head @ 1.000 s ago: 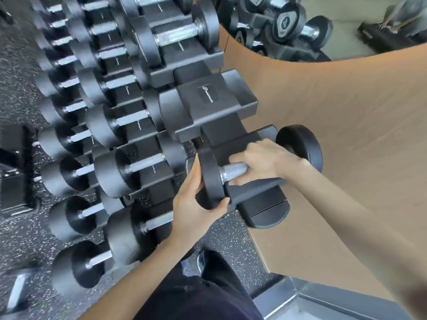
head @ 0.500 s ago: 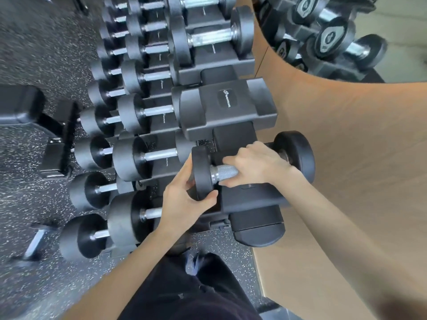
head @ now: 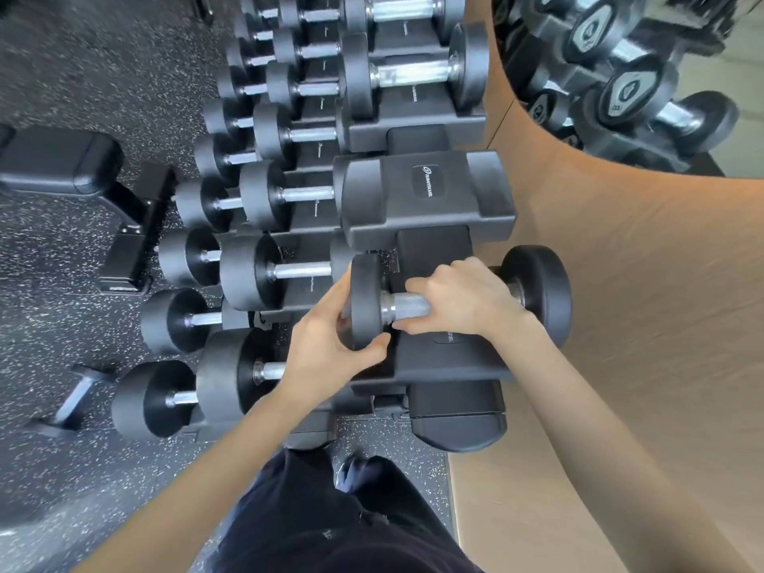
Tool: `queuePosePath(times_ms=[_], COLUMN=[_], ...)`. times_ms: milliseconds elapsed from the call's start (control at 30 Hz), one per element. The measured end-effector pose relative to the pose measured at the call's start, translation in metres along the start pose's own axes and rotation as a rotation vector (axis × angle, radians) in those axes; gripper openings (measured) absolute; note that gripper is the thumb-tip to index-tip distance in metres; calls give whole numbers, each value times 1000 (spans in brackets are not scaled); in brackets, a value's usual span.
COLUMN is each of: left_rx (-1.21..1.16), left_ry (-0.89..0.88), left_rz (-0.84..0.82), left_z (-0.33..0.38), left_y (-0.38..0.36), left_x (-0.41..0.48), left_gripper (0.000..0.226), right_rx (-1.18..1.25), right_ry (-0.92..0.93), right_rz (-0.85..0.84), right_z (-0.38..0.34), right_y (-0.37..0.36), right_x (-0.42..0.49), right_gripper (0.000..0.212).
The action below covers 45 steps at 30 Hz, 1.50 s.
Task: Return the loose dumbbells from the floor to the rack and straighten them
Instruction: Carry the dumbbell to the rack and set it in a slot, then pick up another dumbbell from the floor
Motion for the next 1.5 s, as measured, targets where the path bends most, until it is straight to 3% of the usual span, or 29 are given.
queuePosePath(times_ms=[167,300,400,467,767,933,1133,1500], left_rx=[108,511,858,961,1161,1145,1088,1119], left_ry=[-101,-236,-400,-427,-373,-366,-309,-87], left_rz=[-151,-167,-166,-176,-318,-382,-415,-252], left_z=[2,8,22,21,-20,-43,-63,-98], left_y=[-4,4,12,22,110,186,258,355], left_x=[-11,-15,-20,-23,-23,-32,-50,-96], left_gripper=[86,78,67,65,63,61,59,57], right_rx=[171,257,207,140,-56,-10,124,100], right_ry=[-3,-88,-187,-244,-493,-618,-455,-15], right_rz=[246,306,318,312,109,148,187,137], right_z=[-5,-2,3,-1,-72,-129,-224,-321], right_y=[12,14,16,21,33,71,88,82], right_x=[-18,-38,-56,-66,-73,-61,9,126], right_gripper=[45,51,60,64,93,87,65,66])
Point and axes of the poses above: each hand's wrist, its own x-axis towards the middle knuckle, its own y-axis out of the back of the hand, z = x × y, the point moved 10 cm from there along x, towards the middle knuckle, and after that the axes turned 10 degrees about -x, right-handed, at the moved point
